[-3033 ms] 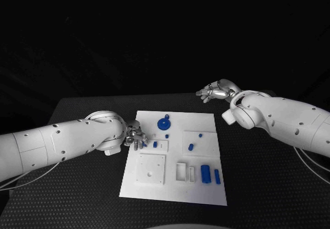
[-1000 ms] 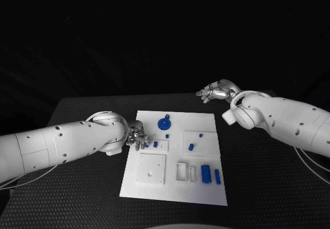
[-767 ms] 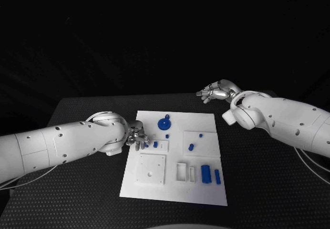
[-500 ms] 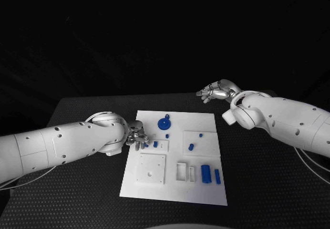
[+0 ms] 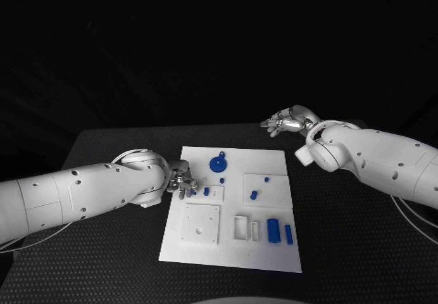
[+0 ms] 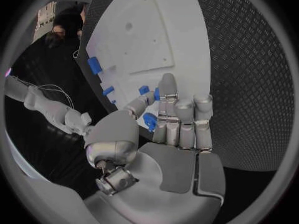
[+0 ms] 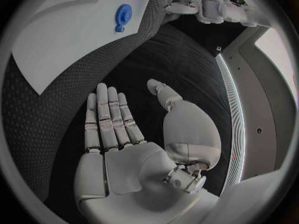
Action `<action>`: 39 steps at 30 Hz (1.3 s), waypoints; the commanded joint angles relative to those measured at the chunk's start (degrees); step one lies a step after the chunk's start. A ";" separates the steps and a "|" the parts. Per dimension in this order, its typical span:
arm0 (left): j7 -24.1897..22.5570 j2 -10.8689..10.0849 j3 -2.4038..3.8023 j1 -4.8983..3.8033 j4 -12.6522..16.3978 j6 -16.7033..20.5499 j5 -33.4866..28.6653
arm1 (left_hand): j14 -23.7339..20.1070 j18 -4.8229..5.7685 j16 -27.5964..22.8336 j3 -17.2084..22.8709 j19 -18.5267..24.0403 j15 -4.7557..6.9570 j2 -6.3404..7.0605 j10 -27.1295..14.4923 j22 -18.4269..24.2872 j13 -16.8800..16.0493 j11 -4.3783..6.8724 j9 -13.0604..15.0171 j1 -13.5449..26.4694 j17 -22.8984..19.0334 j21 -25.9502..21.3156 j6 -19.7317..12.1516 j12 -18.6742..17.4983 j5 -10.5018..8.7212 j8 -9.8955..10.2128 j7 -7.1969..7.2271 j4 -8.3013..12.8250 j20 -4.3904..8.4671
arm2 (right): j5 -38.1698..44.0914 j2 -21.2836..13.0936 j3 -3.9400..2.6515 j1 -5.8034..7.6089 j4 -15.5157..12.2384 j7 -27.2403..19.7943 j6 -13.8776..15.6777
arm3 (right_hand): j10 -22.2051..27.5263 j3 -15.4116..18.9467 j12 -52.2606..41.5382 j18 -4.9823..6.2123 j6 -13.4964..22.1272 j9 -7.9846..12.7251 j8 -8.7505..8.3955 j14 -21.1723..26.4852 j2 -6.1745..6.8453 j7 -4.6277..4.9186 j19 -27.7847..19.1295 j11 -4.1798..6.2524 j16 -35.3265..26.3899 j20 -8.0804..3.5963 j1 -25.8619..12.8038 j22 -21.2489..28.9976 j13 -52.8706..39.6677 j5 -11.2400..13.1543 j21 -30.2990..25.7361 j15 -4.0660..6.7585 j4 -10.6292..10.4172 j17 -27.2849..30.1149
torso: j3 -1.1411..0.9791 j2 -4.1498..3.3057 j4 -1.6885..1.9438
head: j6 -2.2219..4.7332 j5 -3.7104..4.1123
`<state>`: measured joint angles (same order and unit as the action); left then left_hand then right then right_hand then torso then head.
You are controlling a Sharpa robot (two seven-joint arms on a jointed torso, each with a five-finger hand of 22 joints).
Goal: Assemble the parts on the task board
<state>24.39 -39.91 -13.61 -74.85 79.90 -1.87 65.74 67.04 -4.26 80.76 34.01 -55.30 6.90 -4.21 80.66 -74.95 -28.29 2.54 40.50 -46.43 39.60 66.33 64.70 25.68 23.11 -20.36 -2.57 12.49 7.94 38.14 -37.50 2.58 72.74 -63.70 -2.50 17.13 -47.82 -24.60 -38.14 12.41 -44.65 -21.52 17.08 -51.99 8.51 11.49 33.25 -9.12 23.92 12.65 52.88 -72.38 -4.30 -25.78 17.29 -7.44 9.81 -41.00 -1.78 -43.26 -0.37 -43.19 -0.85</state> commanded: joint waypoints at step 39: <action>-1.23 -0.42 -0.06 0.31 0.65 0.16 1.03 | 2.77 -0.72 0.03 4.38 -0.26 2.95 -0.17 1.38 -0.70 -0.10 1.13 0.21 -0.79 -0.29 0.19 0.34 -0.51 0.18 0.44 0.22 3.87 6.69 | 0.09 -0.10 -0.01 -0.04 -0.05 -0.25 -0.80 | 0.32 0.14 -0.40 0.19 0.36 0.09 0.18 0.53 -0.22 0.81 -0.03 0.11 -0.32 0.33 0.02 -0.20 0.12 -0.29 -0.36 -0.02 0.25 -0.07 | -0.01 0.00 0.00 | -0.32 0.06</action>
<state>23.56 -40.35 -13.68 -74.57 80.47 -0.91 66.59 67.18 -4.29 80.76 34.12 -55.30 6.76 -4.21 80.66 -74.92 -28.32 2.53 40.62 -46.43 39.37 66.33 64.80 25.47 23.11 -20.13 -2.66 12.38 7.93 38.14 -37.58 2.58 72.73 -63.68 -2.48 17.04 -47.82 -24.60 -38.37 12.40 -44.66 -21.49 17.08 -52.00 8.51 11.48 33.25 -9.12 23.92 12.65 52.88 -72.53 -4.27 -25.75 17.29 -7.44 9.81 -41.00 -1.80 -43.24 -0.40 -43.48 -0.82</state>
